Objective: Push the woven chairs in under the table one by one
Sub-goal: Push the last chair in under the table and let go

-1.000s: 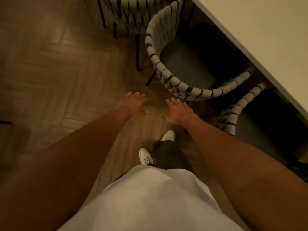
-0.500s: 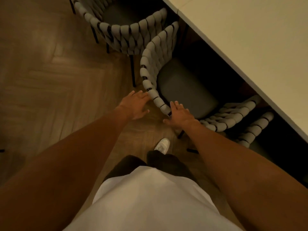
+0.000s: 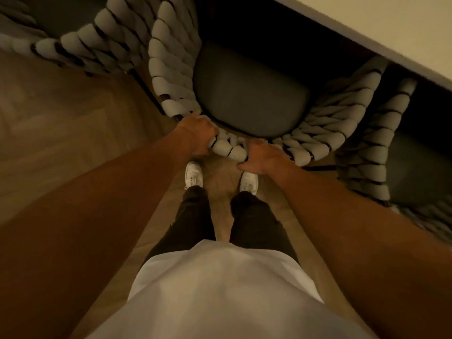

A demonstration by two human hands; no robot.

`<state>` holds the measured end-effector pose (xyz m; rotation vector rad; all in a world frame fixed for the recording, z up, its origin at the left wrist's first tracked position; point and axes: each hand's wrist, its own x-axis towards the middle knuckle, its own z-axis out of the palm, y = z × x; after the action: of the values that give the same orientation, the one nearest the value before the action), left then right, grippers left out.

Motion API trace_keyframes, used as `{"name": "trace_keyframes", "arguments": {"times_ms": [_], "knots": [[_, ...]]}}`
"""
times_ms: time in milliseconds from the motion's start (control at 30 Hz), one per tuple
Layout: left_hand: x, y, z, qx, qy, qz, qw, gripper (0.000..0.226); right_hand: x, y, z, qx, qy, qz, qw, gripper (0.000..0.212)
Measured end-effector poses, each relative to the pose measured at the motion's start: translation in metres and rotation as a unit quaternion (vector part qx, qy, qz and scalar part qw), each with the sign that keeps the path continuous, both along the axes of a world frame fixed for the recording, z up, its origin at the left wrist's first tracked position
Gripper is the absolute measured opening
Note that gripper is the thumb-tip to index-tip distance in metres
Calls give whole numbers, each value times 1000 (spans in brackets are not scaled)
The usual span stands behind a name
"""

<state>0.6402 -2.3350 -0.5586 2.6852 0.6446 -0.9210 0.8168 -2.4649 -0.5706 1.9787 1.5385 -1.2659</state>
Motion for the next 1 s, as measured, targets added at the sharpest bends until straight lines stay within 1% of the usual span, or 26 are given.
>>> {"name": "trace_keyframes", "arguments": {"times_ms": [67,133,167,200,333,433,567,800,1000], "knots": [[0,9,-8,-4,-1,-57,998,38,-6,-2,-7,1,-39,-9,999,78],[-3,16,-14,-38,-11,-59,997,39,-11,-2,-8,0,-74,-17,997,61],[-5,17,-14,-54,-14,-59,997,41,-13,-2,-8,0,-86,-19,996,59],[-7,19,-14,-63,-16,-64,996,43,-16,-1,-7,-6,-93,-23,995,59],[-17,28,-7,-79,-15,-83,993,45,-31,3,-5,-13,-92,-52,994,75],[-24,39,1,-70,-9,-87,994,46,-39,14,2,-3,-80,-33,996,72],[-21,52,9,-61,-2,-63,996,44,-33,33,13,18,-73,5,997,64],[-3,39,10,-45,-7,-62,997,49,-11,23,14,10,-75,24,997,67],[13,25,10,-33,-19,-75,996,43,9,11,6,14,-90,24,996,70]]}}
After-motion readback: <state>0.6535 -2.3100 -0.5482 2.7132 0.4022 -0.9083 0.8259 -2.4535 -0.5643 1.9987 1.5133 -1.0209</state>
